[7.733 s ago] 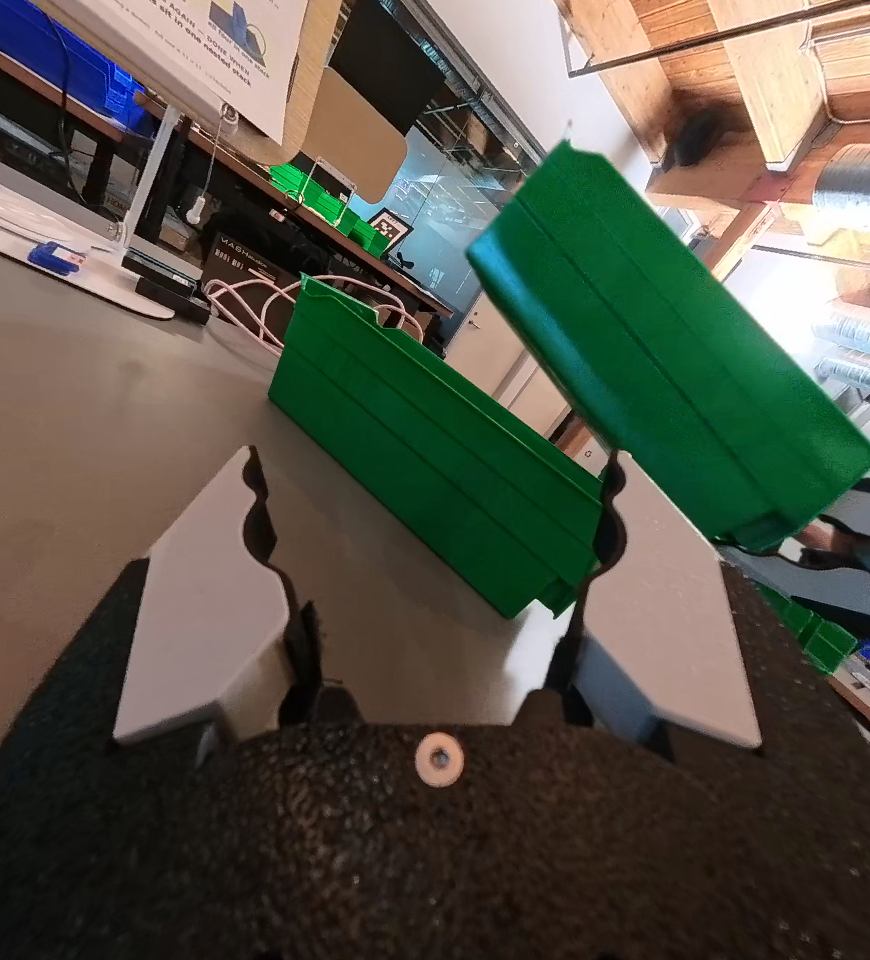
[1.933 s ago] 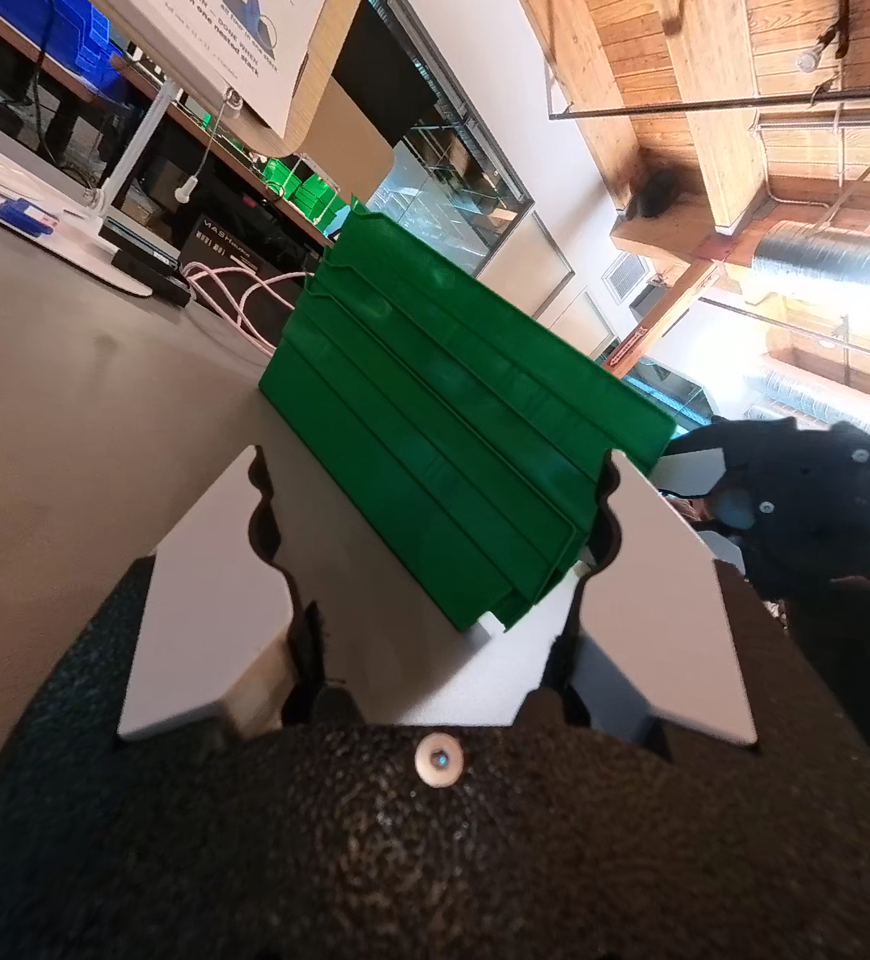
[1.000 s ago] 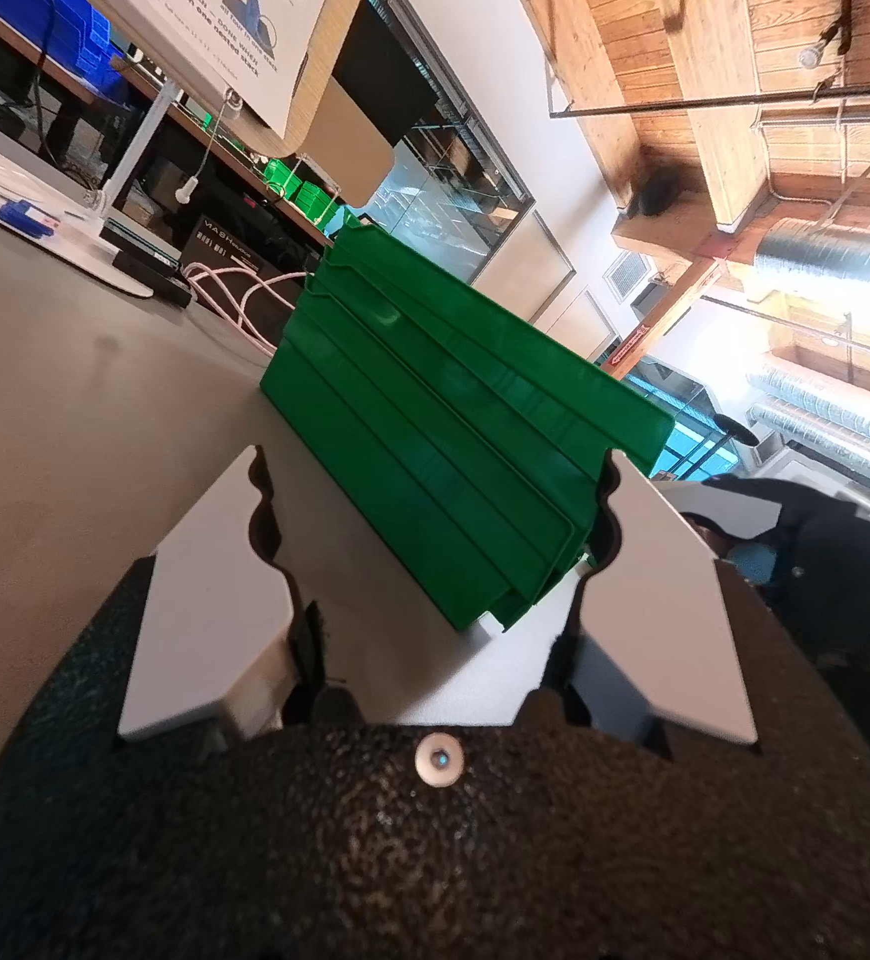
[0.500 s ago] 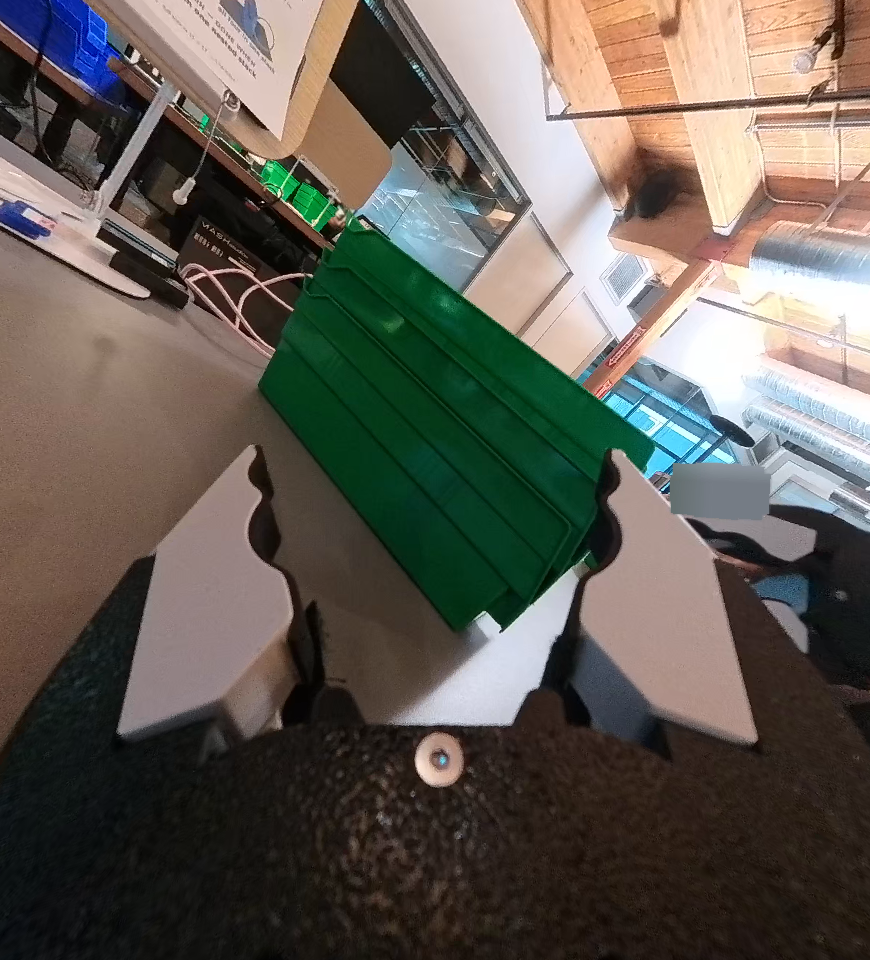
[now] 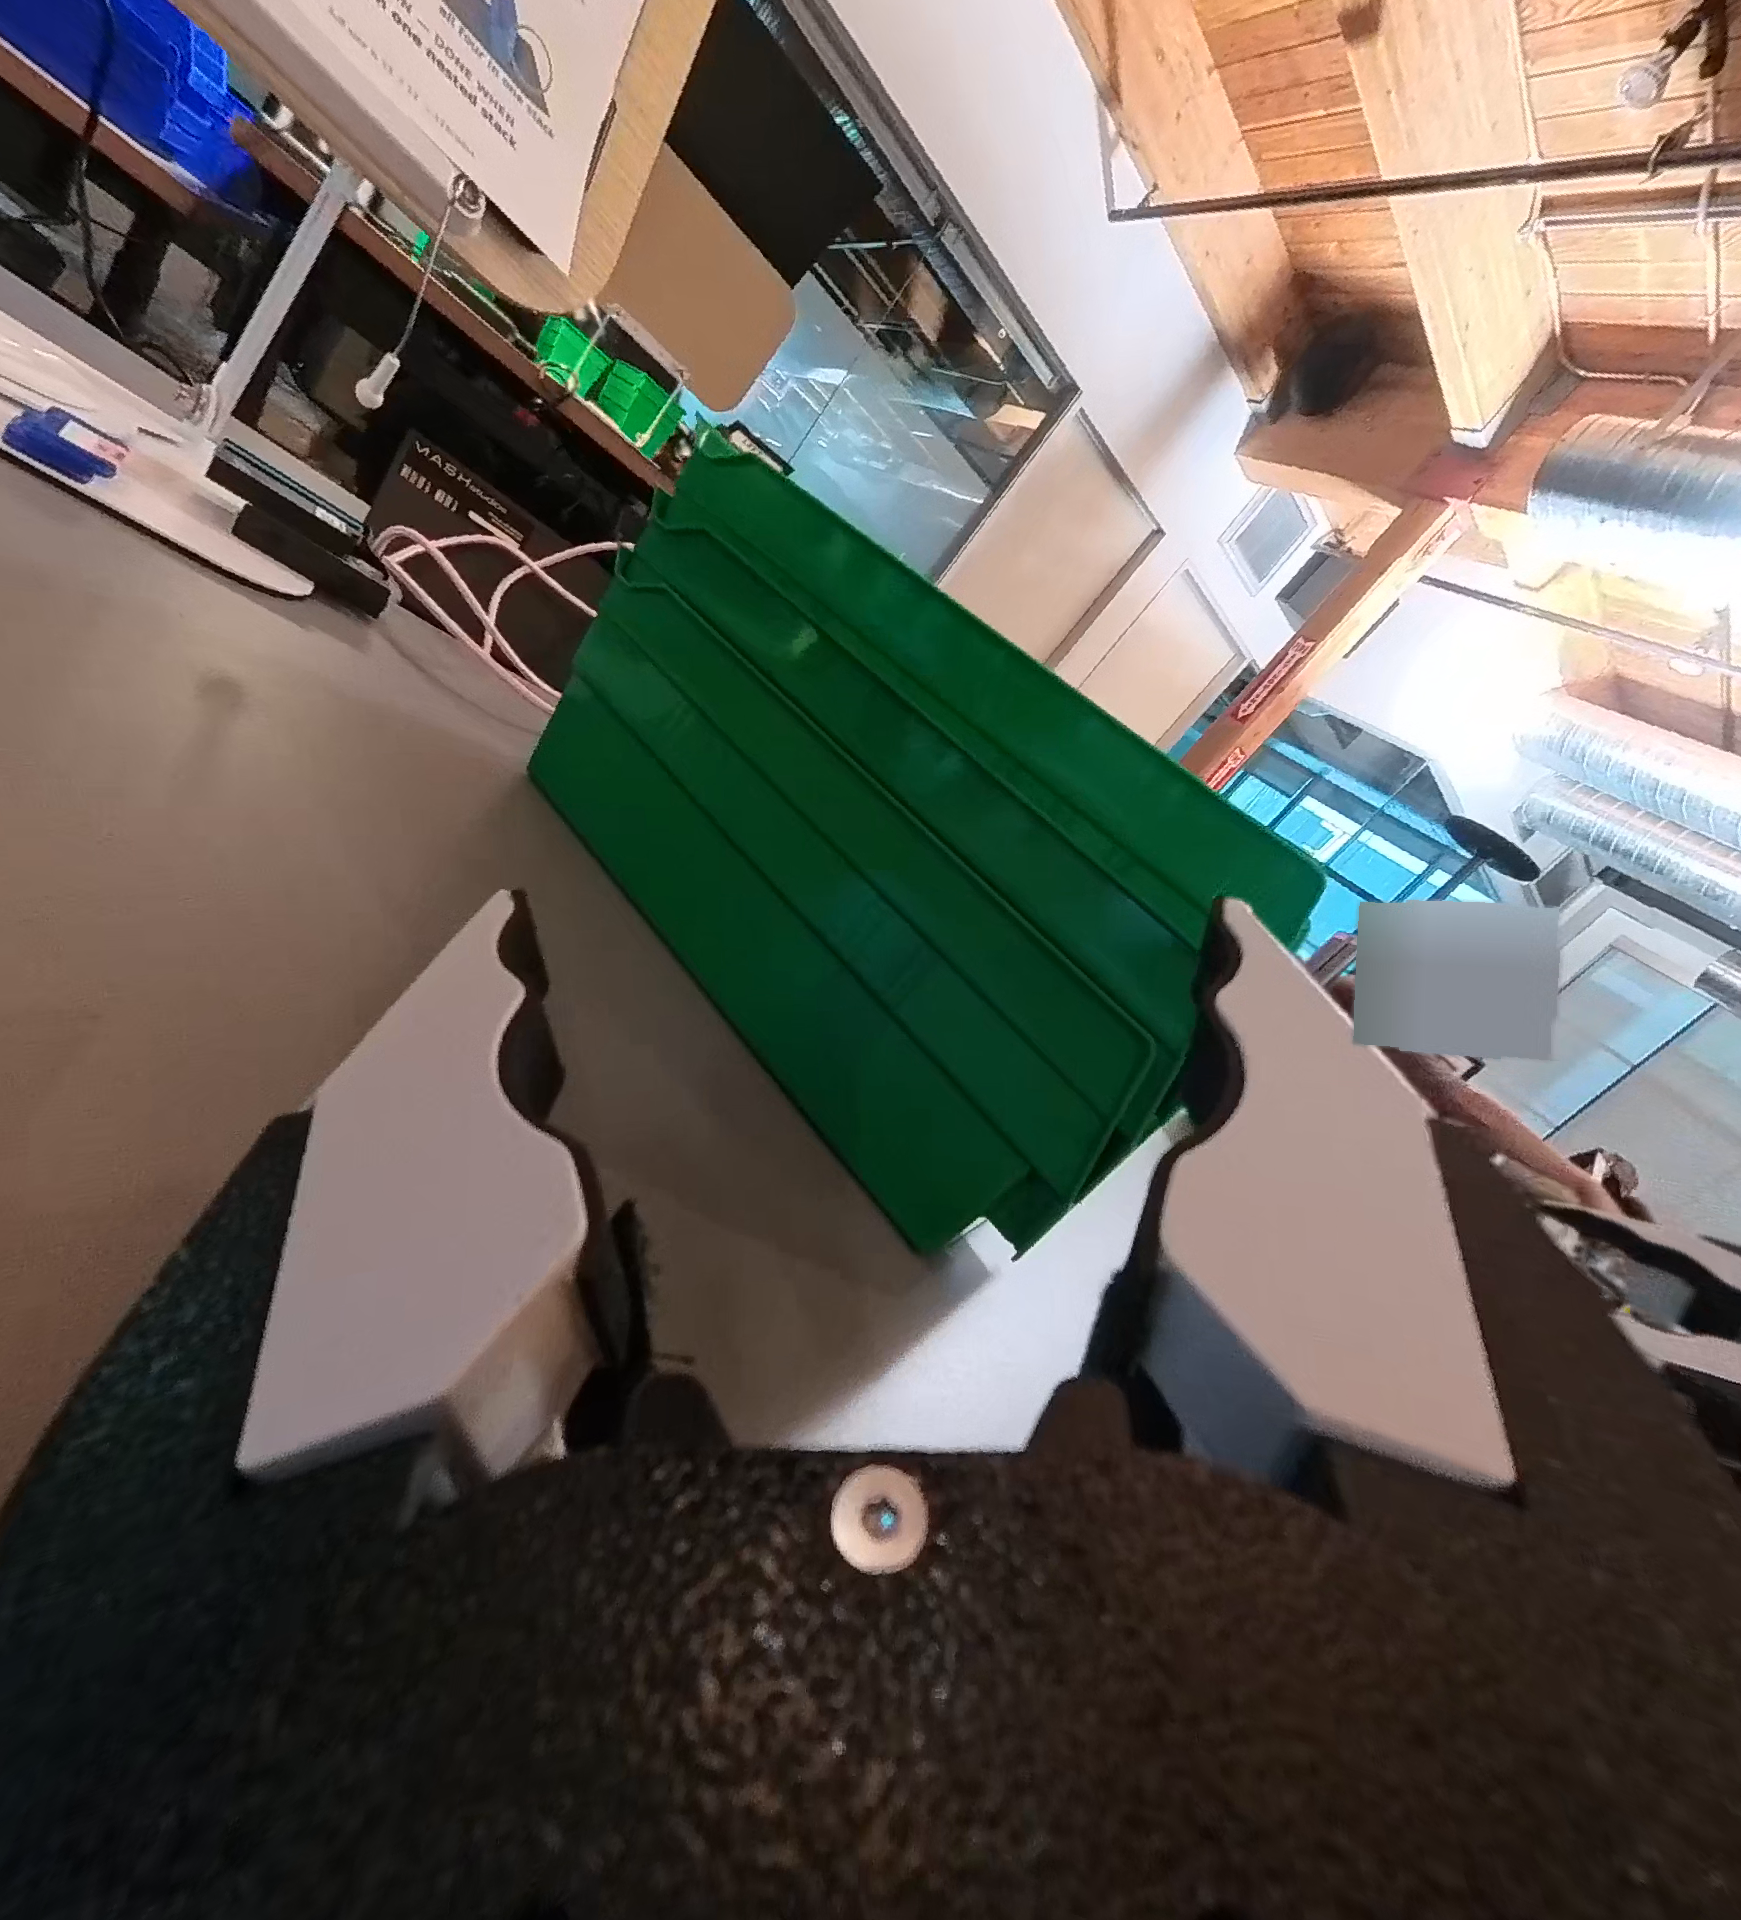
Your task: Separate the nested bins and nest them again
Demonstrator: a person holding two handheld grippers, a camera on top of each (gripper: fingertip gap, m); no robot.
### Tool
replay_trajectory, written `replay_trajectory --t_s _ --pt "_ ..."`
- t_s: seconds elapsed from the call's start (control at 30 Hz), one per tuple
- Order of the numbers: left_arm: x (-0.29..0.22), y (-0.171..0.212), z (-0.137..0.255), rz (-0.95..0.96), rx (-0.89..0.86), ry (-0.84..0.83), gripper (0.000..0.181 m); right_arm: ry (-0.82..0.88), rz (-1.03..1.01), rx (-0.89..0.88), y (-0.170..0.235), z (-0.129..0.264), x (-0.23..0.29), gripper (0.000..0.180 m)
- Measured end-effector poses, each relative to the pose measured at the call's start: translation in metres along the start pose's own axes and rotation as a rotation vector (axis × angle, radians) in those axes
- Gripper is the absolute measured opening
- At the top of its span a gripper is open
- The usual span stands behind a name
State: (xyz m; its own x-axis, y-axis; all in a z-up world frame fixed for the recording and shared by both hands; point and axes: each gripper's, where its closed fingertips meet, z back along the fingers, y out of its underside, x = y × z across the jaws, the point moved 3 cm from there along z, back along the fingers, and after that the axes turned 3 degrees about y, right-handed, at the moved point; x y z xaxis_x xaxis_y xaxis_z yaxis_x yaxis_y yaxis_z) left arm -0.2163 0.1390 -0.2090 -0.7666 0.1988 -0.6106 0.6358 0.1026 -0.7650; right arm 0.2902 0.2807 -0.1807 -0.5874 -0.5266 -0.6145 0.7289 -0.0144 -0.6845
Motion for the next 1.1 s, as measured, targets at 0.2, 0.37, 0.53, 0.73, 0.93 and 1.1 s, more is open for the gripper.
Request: replay_trajectory --t_s 0.2,0.37,0.53,0.73,0.93,1.1 --pt "0.0 0.002 -0.001 -0.041 0.015 -0.027 0.123 -0.006 0.232 0.338 0.095 -0.003 -0.028 0.079" --pt "0.0 0.002 -0.001 -0.04 0.013 -0.026 0.123 -0.068 0.407 0.489 0.123 -0.023 -0.029 0.051" --pt "0.0 0.002 -0.001 -0.039 0.013 -0.023 0.123 -0.124 0.52 0.573 0.136 -0.039 -0.025 0.029" --pt "0.0 0.002 -0.001 -0.036 0.015 -0.023 0.123 -0.073 0.658 0.473 0.099 -0.044 -0.01 0.025" --pt "0.0 0.002 -0.001 -0.028 0.014 -0.019 0.123 -0.064 0.653 0.283 0.006 -0.038 0.016 0.024" --pt "0.001 0.001 -0.001 -0.018 0.008 -0.016 0.123 -0.123 0.735 0.029 -0.099 -0.031 0.056 0.025"
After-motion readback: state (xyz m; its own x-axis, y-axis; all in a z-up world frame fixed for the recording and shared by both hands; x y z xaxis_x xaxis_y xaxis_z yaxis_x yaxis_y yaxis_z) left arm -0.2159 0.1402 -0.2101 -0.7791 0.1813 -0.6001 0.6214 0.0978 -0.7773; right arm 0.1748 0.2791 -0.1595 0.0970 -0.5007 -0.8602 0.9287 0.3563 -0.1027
